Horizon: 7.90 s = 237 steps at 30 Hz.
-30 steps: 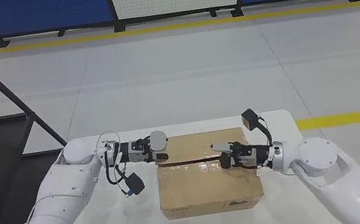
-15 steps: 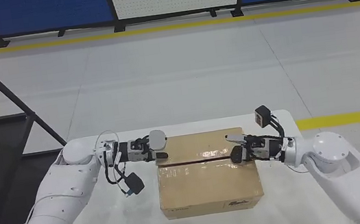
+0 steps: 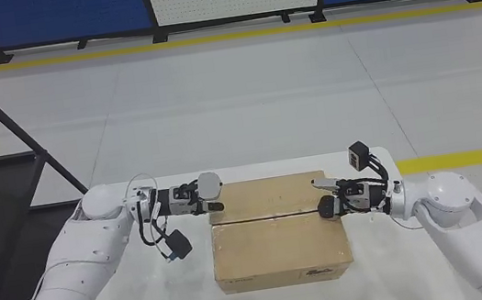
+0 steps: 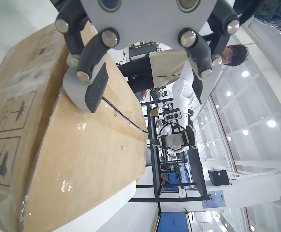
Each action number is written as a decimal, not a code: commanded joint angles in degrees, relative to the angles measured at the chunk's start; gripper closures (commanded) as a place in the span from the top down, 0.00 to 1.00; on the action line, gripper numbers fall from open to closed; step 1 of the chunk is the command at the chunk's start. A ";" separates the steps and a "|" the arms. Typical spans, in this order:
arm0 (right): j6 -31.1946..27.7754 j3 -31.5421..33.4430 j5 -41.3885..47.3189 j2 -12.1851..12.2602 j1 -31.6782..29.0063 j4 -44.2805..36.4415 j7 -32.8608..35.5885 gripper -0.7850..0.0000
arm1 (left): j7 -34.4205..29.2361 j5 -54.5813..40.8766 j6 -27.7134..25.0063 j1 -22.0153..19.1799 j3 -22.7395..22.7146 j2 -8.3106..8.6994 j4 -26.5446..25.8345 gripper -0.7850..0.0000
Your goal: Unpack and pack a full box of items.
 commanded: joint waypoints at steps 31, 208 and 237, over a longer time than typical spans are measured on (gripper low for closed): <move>-0.45 -1.24 -0.80 -0.68 2.11 3.99 3.15 1.00 | 3.83 -29.20 -3.94 11.07 -19.39 6.41 -10.91 1.00; -0.22 -1.66 -0.92 -0.96 2.02 4.81 3.00 1.00 | -62.65 -16.11 -7.05 71.60 -39.73 3.10 -56.07 1.00; -0.22 -1.66 -0.92 -0.96 2.02 4.81 3.00 1.00 | -65.82 -71.17 -47.68 79.82 -53.28 3.75 -68.40 1.00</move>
